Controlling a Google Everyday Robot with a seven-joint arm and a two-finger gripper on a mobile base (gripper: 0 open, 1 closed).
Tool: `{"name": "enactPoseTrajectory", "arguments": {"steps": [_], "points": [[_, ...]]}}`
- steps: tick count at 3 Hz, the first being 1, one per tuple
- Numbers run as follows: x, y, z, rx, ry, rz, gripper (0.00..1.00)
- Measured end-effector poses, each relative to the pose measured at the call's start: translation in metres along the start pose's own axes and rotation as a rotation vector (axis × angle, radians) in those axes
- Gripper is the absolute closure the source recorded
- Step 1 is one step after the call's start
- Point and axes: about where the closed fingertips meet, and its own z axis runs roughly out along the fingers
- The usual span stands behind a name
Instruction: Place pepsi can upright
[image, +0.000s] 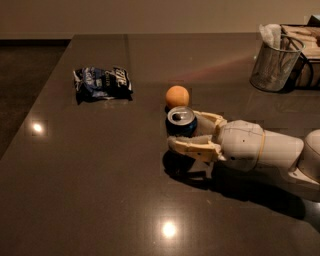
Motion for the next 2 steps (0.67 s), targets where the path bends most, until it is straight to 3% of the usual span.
{"name": "enactPoseTrajectory", "arguments": {"steps": [1, 2], "points": [[-0.0008, 0.0010, 0.0014, -0.003, 0.000, -0.004, 0.13], [-0.0018, 0.0021, 0.0031, -0.007, 0.000, -0.006, 0.00]]}}
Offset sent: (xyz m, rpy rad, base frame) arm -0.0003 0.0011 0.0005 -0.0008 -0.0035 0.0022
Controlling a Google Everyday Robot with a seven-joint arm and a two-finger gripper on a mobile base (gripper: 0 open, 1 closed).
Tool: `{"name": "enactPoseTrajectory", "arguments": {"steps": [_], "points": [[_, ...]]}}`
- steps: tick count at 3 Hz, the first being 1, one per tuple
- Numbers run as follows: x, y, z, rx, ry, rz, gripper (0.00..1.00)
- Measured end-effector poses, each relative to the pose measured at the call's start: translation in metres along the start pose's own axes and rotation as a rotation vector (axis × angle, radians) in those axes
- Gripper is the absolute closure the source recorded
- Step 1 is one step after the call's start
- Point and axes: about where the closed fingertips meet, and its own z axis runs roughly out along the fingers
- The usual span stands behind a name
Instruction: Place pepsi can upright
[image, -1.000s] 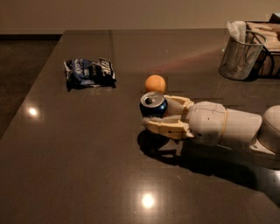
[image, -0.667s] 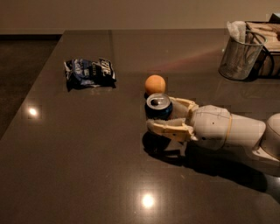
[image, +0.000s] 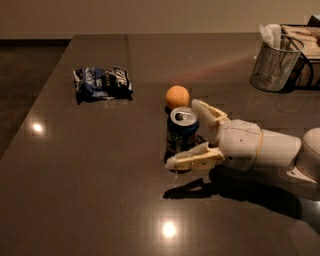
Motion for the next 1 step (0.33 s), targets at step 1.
{"name": "enactPoseTrajectory", "arguments": {"steps": [1], "points": [[0.0000, 0.0000, 0.0000, 0.000, 0.000, 0.000, 0.00]]}}
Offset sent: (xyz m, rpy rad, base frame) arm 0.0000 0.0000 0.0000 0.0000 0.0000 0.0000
